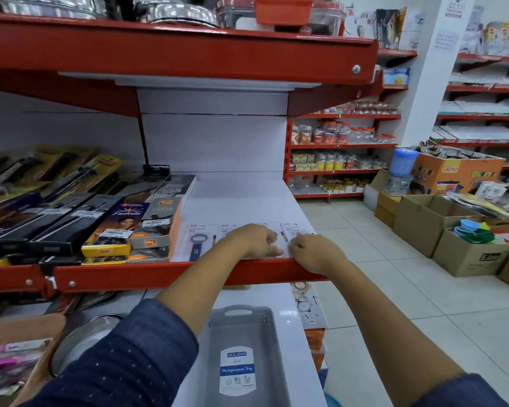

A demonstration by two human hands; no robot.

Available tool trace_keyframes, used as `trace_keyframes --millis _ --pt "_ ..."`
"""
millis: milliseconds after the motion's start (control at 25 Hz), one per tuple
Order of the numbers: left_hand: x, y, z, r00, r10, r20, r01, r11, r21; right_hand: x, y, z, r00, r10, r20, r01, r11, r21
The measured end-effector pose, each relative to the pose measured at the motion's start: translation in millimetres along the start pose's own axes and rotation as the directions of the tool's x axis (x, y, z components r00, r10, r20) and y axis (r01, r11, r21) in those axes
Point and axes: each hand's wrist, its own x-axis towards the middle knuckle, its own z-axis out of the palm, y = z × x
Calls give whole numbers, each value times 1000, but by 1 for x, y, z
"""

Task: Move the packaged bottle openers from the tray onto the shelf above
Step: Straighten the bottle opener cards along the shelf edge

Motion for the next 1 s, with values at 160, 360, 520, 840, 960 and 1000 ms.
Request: trace_keyframes --millis 160,360,520,840,960,1000 --pt "-4 -2 -2 1000 -28 -13 27 997 -70 2 3 -2 999 -23 44 23 1000 0" --pt "7 5 6 992 -54 -111 48 998 -51 1 8 -7 999 -19 49 18 1000 20" --pt "10 5 7 996 -55 -65 51 997 -61 0 10 -5 998 -29 48 27 999 37" --pt "12 8 0 997 -33 77 33 999 -9 -5 6 -9 997 -10 81 12 1000 -17" --pt "15 8 -2 993 -36 115 36 999 9 -6 7 -9 995 -17 96 19 1000 -12" --pt "15 8 -3 993 -39 109 37 999 18 -7 6 -10 995 -14 95 15 1000 -8"
